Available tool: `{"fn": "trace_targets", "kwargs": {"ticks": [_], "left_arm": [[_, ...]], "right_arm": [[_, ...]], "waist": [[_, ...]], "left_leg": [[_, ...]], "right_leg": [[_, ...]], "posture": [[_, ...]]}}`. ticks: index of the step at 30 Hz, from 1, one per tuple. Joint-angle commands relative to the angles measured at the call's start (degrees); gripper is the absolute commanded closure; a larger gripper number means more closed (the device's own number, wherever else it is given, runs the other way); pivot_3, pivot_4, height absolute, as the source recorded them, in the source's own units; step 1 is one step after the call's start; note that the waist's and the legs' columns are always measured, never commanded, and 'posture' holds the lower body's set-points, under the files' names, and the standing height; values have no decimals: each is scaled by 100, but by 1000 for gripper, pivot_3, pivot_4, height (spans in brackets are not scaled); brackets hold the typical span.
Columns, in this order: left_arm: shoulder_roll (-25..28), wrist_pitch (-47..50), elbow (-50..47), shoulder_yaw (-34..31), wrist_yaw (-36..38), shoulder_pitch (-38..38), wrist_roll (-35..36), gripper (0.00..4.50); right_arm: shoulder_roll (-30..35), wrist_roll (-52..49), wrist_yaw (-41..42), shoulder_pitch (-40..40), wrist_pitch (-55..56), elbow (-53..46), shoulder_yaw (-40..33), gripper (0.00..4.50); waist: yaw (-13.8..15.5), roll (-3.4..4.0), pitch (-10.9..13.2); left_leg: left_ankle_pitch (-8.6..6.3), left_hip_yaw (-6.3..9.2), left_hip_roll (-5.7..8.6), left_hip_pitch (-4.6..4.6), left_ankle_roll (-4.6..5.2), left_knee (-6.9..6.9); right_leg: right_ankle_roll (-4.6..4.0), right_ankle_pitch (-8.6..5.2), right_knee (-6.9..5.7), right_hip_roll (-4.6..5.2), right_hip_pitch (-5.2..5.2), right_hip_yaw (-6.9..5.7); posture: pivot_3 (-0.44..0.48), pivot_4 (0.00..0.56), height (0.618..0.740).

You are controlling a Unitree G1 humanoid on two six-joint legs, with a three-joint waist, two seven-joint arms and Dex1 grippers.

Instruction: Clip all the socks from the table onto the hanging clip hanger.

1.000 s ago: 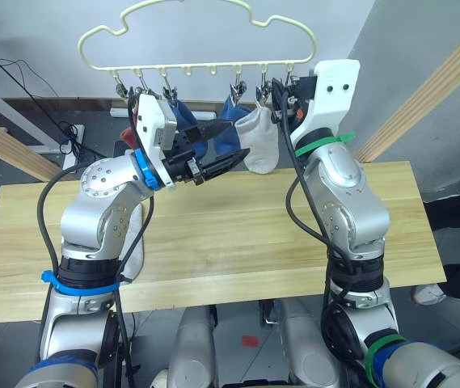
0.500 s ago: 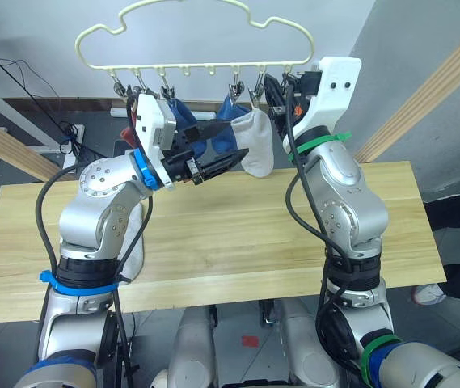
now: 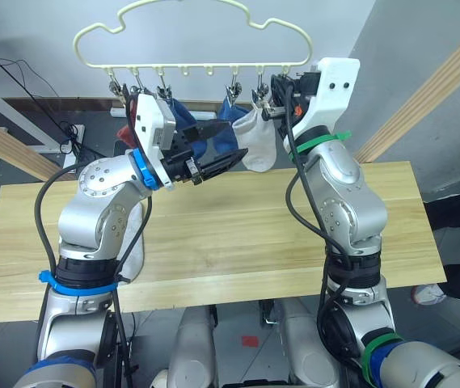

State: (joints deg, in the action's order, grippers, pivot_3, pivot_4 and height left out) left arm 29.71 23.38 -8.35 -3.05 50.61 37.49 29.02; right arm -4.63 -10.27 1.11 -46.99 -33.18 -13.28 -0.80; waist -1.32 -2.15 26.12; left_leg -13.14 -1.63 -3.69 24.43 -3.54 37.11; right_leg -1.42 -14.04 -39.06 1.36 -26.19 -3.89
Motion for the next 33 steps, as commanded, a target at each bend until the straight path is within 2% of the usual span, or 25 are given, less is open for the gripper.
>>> {"fn": "trace_targets", "kwargs": {"ticks": [1,5,9,12,16,18,20,26,33], "left_arm": [[33,-53,-185,-38,-13,-17,24,1206],[45,-69,-146,-1,-84,-40,-89,1206],[7,-370,-56,109,-472,-249,-651,1206],[-347,-434,-158,37,-1485,-607,-1158,1206],[-711,-527,-639,-203,-2612,-1310,-1734,74],[-900,-232,-758,-670,-3496,-1599,-1995,30],[-914,30,-801,-1083,-4007,-1876,-2156,30],[-856,853,-515,-1805,-4370,-2190,-1954,30],[-864,1429,-3,-1992,-4491,-2242,-1850,30]], "right_arm": [[15,-9,-15,-99,136,-264,40,4472],[70,42,-39,-118,154,-251,62,4472],[128,46,-47,-146,164,-234,52,4472],[172,57,-48,-148,156,-224,56,4472],[217,57,-35,-154,123,-227,73,4500],[256,58,-21,-147,107,-213,68,4500],[298,56,-20,-141,81,-216,51,4500],[310,23,-10,-155,93,-148,71,4500],[305,3,12,-168,84,-139,103,4500]], "waist": [[0,0,0],[0,0,0],[-7,0,0],[-5,0,0],[-24,0,0],[-15,0,0],[-43,0,0],[-16,0,0],[0,-1,0]], "left_leg": [[0,0,0,0,0,0],[0,0,0,0,0,0],[0,-1,0,-1,0,-1],[0,-1,-2,-1,0,-2],[-2,-4,-3,1,3,-3],[-2,-2,-4,1,2,-6],[-2,0,-8,1,3,-5],[-2,-2,-5,-4,4,-6],[-1,-3,-3,-2,3,-8]], "right_leg": [[0,0,0,0,0,0],[0,0,0,0,0,1],[0,0,0,0,0,2],[0,0,0,2,-1,2],[-1,0,5,6,-1,6],[-1,1,4,7,-2,3],[-1,1,2,6,-2,0],[0,0,-1,6,0,3],[1,0,3,7,0,3]], "posture": [[-24,436,740],[-26,436,740],[-28,438,740],[-28,438,740],[-41,441,740],[-41,441,740],[-40,447,740],[-26,449,740],[-27,449,740]]}}
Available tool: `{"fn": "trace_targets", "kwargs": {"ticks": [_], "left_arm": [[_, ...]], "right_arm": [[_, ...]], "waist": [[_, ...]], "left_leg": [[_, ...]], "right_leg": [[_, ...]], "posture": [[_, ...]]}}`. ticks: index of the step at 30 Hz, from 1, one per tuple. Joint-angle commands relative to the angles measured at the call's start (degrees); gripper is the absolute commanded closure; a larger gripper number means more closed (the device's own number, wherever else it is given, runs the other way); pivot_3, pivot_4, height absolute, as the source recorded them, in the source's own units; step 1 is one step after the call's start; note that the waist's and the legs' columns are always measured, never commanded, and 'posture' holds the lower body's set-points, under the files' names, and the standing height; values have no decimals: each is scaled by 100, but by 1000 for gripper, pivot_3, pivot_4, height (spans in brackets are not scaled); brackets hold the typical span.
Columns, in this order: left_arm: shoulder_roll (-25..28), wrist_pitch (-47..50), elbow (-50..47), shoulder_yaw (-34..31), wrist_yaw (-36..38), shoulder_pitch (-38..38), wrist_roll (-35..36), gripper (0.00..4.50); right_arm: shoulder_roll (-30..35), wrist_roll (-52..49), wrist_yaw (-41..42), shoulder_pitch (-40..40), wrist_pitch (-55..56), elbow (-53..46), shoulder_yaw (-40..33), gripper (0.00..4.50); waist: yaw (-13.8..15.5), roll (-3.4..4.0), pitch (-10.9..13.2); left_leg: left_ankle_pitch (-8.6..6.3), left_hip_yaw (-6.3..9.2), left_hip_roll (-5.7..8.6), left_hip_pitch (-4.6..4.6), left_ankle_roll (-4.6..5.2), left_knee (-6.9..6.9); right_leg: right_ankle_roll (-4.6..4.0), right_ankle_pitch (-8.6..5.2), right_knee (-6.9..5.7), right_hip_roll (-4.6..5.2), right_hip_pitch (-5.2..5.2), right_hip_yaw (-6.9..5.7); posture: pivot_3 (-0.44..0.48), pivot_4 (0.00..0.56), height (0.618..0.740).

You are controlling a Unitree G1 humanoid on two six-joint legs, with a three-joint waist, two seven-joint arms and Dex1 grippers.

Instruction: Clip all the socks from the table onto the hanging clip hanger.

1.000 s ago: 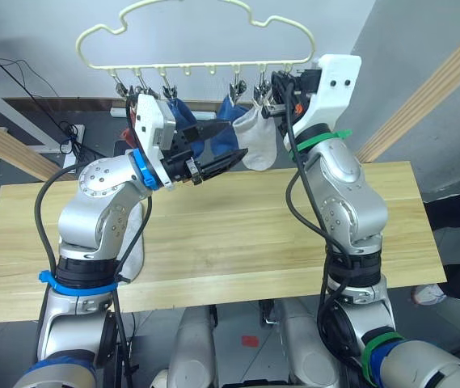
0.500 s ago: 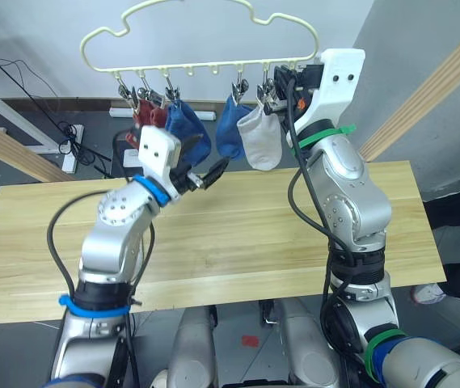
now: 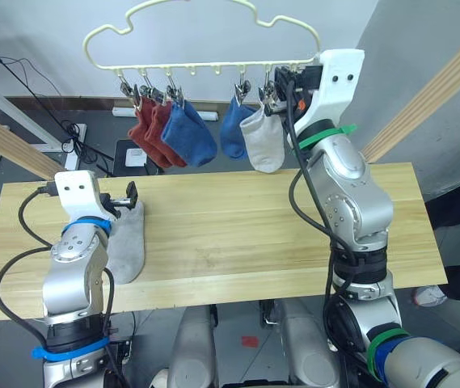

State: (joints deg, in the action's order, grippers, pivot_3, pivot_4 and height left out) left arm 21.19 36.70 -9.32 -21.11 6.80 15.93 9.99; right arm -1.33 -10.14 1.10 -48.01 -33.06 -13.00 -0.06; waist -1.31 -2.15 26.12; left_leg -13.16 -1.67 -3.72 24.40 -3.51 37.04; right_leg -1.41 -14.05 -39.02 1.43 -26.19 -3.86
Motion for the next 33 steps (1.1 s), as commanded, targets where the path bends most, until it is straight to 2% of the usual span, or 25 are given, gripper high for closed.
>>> {"fn": "trace_targets", "kwargs": {"ticks": [1,11,14,20,26,30,33], "left_arm": [[-20,161,174,-227,-224,-75,14,30],[-272,1351,475,-214,-571,-58,195,30],[-244,1440,481,-115,-558,-55,173,604],[-171,1423,571,-10,-512,-31,112,2284],[-101,1340,592,57,-543,-35,83,3680],[-79,1298,554,72,-515,-101,97,4329],[-38,911,429,222,-329,-110,87,4400]], "right_arm": [[-20,-12,14,-68,67,-167,31,4500],[-14,-29,26,-89,56,-192,51,4500],[-28,-28,19,-84,55,-202,62,4500],[-55,-34,0,-77,37,-235,69,4500],[-53,-42,8,-69,7,-264,76,4500],[-55,-47,9,-63,-1,-277,79,4500],[-55,-54,5,-57,-18,-299,76,4500]], "waist": [[-2,0,0],[-6,-1,-1],[-9,-2,-3],[-29,-3,-6],[-40,-3,-7],[-40,-3,-8],[-41,-3,-8]], "left_leg": [[0,0,0,0,0,0],[0,-1,-2,-4,-1,-1],[1,-5,-1,-9,-1,0],[1,-10,-3,-16,-2,-4],[1,-16,-4,-24,-2,-6],[1,-18,-4,-25,-2,-7],[1,-19,-5,-25,-2,-8]], "right_leg": [[0,0,0,0,0,-1],[0,0,-4,0,1,0],[2,-1,-6,0,3,4],[2,-1,-7,0,4,6],[4,-2,-9,0,5,12],[3,-2,-8,0,5,14],[3,-2,-7,0,5,15]], "posture": [[-27,449,740],[-39,448,740],[-42,446,740],[-46,442,740],[-46,440,740],[-48,437,740],[-48,437,740]]}}
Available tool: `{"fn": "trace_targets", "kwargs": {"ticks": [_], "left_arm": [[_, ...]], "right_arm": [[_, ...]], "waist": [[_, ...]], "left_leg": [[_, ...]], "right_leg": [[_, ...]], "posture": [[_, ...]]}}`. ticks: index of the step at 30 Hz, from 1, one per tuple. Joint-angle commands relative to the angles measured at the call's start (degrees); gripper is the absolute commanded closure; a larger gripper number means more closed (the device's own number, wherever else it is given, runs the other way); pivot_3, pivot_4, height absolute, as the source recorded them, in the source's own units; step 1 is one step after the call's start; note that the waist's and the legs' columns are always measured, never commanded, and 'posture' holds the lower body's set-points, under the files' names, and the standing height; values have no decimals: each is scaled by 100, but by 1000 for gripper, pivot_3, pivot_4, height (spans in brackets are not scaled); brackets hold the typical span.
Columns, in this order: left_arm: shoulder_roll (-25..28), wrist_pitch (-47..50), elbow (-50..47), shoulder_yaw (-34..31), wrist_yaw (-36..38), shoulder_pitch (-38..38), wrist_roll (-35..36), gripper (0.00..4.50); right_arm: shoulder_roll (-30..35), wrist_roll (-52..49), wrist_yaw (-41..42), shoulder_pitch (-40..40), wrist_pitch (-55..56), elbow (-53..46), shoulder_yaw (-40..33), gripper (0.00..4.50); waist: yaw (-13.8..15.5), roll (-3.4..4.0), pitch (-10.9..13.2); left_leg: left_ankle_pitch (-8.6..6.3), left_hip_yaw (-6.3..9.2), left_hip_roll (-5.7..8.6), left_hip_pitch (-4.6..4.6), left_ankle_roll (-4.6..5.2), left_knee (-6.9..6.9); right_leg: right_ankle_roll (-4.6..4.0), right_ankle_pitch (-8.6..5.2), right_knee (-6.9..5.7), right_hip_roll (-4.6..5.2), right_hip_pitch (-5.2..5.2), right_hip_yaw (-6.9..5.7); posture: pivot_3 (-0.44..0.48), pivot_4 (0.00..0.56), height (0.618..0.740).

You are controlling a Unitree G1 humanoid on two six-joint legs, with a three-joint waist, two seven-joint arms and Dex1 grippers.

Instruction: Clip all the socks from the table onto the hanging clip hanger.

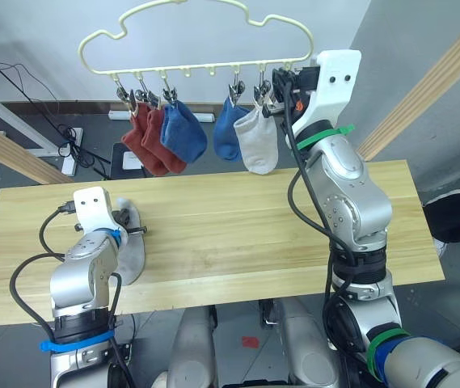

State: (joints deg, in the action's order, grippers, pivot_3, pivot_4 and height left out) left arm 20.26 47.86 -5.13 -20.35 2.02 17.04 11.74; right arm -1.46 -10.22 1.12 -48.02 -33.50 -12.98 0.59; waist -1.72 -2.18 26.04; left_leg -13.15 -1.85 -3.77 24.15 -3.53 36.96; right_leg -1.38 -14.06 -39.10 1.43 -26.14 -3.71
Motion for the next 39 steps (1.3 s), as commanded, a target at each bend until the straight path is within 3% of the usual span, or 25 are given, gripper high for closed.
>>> {"fn": "trace_targets", "kwargs": {"ticks": [1,8,16,26,33,39], "left_arm": [[104,-421,-64,298,311,-208,-99,4401],[671,-2763,-367,2138,2115,-5,-593,4476],[-129,-4244,222,2976,2891,1136,-601,4494],[-1400,-5662,1972,3182,2015,2378,-1311,4498],[-2069,-5734,2361,3029,1360,2625,-1373,4500],[-2240,-5737,2331,2911,1117,2659,-1401,4500]], "right_arm": [[-41,-46,-3,-52,17,-315,9,4500],[-32,-63,-46,-47,-110,-464,-46,4500],[95,6,-156,-148,-389,-604,-144,4500],[85,16,-319,-165,-575,-762,-137,4500],[90,44,-339,-174,-614,-783,-120,4500],[140,87,-302,-158,-557,-800,-85,4500]], "waist": [[1,0,0],[61,0,0],[54,-1,0],[-17,-2,0],[-16,-2,0],[-25,-2,0]], "left_leg": [[0,0,0,0,0,-1],[0,4,3,16,0,1],[0,7,8,24,2,2],[-4,13,12,33,10,3],[-9,13,14,35,20,6],[-11,14,13,35,23,5]], "right_leg": [[0,0,0,0,0,0],[-3,2,9,4,-4,-5],[-3,2,11,7,-7,-11],[-3,3,13,5,-7,-19],[-3,3,13,6,-7,-18],[-2,3,13,5,-7,-20]], "posture": [[-48,437,740],[-60,440,740],[-82,440,740],[-111,445,740],[-125,445,740],[-129,447,740]]}}
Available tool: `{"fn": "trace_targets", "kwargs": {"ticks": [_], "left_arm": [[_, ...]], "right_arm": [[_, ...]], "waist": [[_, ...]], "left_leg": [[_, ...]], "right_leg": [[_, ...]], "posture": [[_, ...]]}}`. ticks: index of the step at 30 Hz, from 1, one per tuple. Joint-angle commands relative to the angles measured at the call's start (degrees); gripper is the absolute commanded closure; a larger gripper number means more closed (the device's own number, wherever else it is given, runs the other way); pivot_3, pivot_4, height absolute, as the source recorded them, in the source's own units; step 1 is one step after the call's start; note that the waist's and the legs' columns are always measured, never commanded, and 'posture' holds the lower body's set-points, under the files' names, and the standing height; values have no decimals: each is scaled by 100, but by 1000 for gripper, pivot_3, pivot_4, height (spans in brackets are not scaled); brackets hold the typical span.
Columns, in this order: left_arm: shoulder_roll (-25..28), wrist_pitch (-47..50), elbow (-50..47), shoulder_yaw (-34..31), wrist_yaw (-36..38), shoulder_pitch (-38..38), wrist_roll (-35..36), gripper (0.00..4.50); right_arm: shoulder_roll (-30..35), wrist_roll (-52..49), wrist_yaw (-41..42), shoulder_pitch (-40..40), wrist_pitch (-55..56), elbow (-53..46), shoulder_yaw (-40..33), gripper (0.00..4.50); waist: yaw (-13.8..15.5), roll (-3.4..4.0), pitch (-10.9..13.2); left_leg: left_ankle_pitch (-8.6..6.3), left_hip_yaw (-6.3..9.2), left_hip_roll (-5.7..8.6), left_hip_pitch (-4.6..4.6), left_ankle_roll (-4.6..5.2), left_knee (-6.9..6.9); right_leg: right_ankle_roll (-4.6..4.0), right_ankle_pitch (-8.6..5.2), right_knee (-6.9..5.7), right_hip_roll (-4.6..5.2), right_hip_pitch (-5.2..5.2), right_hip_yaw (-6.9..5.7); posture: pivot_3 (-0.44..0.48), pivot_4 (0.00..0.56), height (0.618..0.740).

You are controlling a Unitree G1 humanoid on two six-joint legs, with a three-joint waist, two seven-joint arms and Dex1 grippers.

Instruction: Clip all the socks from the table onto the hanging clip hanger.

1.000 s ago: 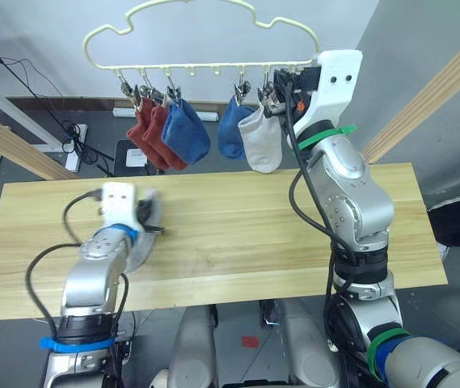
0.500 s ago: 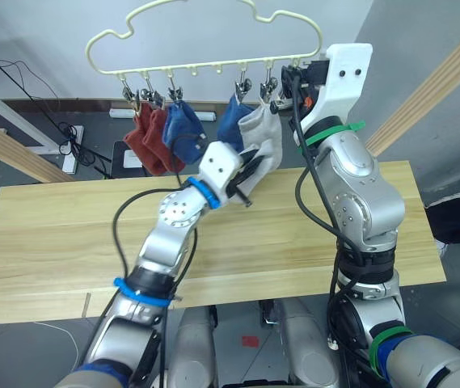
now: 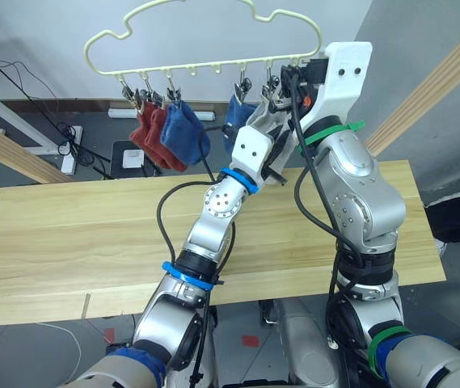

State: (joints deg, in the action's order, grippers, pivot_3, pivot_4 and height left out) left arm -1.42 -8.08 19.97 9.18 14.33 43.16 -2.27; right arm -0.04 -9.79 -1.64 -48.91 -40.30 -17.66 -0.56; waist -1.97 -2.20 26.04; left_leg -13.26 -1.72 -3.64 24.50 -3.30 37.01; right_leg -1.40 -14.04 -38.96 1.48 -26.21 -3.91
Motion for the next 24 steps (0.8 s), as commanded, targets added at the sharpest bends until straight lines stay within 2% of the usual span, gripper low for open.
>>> {"fn": "trace_targets", "kwargs": {"ticks": [1,11,24], "left_arm": [[-78,-130,-228,-53,-105,36,24,4500],[-129,110,-841,-112,92,-218,351,4500],[-333,291,-949,-132,131,-140,523,4500]], "right_arm": [[9,55,-13,-58,127,-339,44,4500],[21,101,39,-5,124,-335,83,4500],[-105,56,-3,46,19,-331,74,4500]], "waist": [[0,0,0],[6,0,0],[5,0,0]], "left_leg": [[0,0,0,0,0,0],[6,0,0,1,-10,0],[5,0,1,1,-9,0]], "right_leg": [[0,0,0,0,0,0],[0,0,1,0,0,0],[1,-1,2,-1,0,1]], "posture": [[-129,447,740],[-119,450,740],[-120,445,740]]}}
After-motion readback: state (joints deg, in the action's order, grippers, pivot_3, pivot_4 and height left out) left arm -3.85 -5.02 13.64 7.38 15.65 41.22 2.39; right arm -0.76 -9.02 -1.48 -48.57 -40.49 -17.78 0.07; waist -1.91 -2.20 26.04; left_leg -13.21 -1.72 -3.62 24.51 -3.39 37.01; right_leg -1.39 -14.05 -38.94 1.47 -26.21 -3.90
